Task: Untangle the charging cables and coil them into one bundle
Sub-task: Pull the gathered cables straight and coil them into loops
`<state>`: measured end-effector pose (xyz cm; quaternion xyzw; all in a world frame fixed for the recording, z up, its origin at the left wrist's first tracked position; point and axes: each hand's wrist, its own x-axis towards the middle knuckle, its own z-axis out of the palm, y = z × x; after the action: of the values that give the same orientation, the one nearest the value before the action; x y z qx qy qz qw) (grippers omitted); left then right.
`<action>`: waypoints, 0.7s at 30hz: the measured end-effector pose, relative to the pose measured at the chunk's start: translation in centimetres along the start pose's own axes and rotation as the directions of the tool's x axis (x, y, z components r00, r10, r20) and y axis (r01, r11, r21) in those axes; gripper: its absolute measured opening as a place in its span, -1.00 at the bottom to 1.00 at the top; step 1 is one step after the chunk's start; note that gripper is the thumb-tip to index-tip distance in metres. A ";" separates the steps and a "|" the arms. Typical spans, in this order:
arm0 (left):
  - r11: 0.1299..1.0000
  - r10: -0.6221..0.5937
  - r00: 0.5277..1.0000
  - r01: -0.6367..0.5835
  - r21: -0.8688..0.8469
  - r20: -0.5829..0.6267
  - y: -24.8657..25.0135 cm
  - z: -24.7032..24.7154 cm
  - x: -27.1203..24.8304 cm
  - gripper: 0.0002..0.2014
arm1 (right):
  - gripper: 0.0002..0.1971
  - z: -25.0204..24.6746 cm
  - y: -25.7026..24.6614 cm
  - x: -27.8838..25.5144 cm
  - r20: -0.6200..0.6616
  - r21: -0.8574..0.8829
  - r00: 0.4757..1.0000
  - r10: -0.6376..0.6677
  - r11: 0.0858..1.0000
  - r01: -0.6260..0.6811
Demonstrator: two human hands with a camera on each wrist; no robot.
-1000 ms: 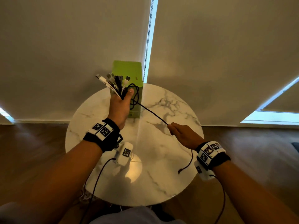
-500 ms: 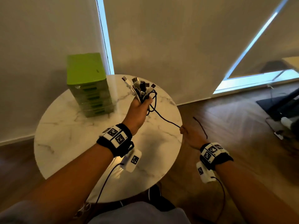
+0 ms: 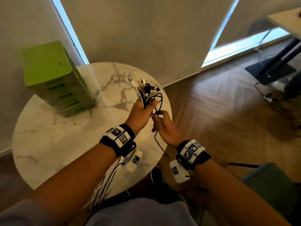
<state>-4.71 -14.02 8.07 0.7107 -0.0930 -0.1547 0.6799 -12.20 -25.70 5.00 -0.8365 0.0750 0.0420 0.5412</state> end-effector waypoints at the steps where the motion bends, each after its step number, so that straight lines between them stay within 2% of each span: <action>1: 1.000 0.003 1.000 -0.003 -0.004 -0.026 0.0 -0.3 0.2 -0.76 | -0.68 -0.2 0.4 0.0 -0.045 0.054 0.999 0.005 0.999 -0.003; 3: 1.000 -0.017 0.996 0.015 -0.026 -0.084 -0.1 -1.2 0.7 -0.78 | -0.70 -1.0 2.2 0.2 -0.128 0.140 0.991 0.049 0.990 -0.031; 5: 0.995 -0.048 0.989 0.036 -0.090 -0.137 0.0 -2.2 1.3 -0.83 | -0.69 -2.0 4.6 0.4 -0.131 0.151 0.975 0.177 0.976 -0.157; 7: 0.990 -0.076 0.982 0.053 -0.134 -0.173 0.3 -3.1 1.9 -0.91 | -0.70 -3.0 8.0 0.5 -0.014 0.019 0.933 0.359 0.933 -0.359; 9: 0.987 -0.099 0.979 0.074 -0.141 -0.179 0.7 -3.9 2.1 -0.90 | -0.66 -3.8 11.4 0.5 0.157 -0.242 0.854 0.496 0.858 -0.453; 10: 0.987 -0.102 0.979 0.078 -0.143 -0.174 0.8 -4.2 2.1 -0.89 | -0.49 -3.7 13.2 0.8 0.193 -0.362 0.828 0.526 0.823 -0.438; 11: 0.986 -0.102 0.981 0.078 -0.145 -0.163 0.9 -4.4 2.1 -0.89 | -0.19 -3.6 14.6 1.1 0.170 -0.460 0.834 0.525 0.791 -0.405; 12: 0.986 -0.099 0.984 0.077 -0.145 -0.151 0.9 -4.6 2.1 -0.89 | 0.07 -3.1 14.0 1.3 0.119 -0.510 0.863 0.491 0.776 -0.371; 13: 0.986 -0.099 0.985 0.078 -0.145 -0.138 0.8 -4.6 2.0 -0.89 | 0.17 -2.7 11.6 1.3 0.113 -0.506 0.911 0.397 0.812 -0.291; 14: 0.986 -0.102 0.987 0.084 -0.144 -0.123 0.8 -4.6 1.9 -0.89 | 0.14 -2.0 9.1 1.5 0.116 -0.472 0.955 0.273 0.861 -0.189; 16: 0.984 -0.113 0.989 0.099 -0.147 -0.096 0.7 -4.4 1.8 -0.89 | -0.13 -0.5 3.6 1.7 0.163 -0.312 0.986 0.030 0.950 0.023; 18: 0.985 -0.119 0.989 0.107 -0.138 -0.085 0.6 -4.3 1.8 -0.87 | -0.44 0.9 -0.6 2.0 0.157 -0.236 0.979 -0.129 0.958 0.164; 20: 0.986 -0.121 0.989 0.109 -0.126 -0.088 0.6 -4.5 1.8 -0.85 | -0.73 1.9 -2.5 2.5 0.151 -0.191 0.970 -0.188 0.958 0.216; 21: 0.987 -0.119 0.989 0.107 -0.121 -0.093 0.7 -4.6 1.8 -0.83 | -0.80 2.1 -3.1 2.6 0.150 -0.170 0.970 -0.192 0.961 0.217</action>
<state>-1.41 -10.39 8.70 0.6811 -0.0092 -0.1625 0.7139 -9.13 -22.75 6.53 -0.8817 -0.0521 0.0475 0.4665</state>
